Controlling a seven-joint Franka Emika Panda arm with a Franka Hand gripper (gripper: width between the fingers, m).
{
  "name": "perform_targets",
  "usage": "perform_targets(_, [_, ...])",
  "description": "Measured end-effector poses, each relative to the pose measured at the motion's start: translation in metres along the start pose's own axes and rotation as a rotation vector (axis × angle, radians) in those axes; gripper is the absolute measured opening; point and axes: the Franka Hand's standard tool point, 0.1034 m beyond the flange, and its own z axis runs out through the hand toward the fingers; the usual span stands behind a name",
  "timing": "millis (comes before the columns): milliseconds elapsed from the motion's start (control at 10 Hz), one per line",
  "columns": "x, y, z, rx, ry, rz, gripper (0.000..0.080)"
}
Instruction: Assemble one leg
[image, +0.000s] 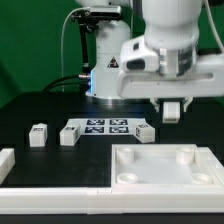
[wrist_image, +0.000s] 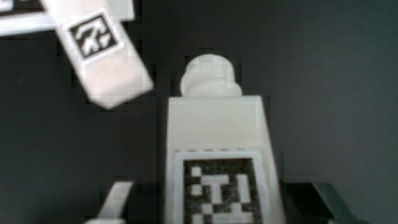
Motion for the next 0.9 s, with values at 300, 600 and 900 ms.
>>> perform_targets(300, [0.019,-0.009,-0.019,0.029,0.298,-0.02,0.0291])
perform_targets(600, [0.027,-0.017,-0.021,0.046,0.468,-0.053,0.0291])
perform_targets(900, [0.072,-0.014,-0.036,0.034,0.485,-0.158,0.0291])
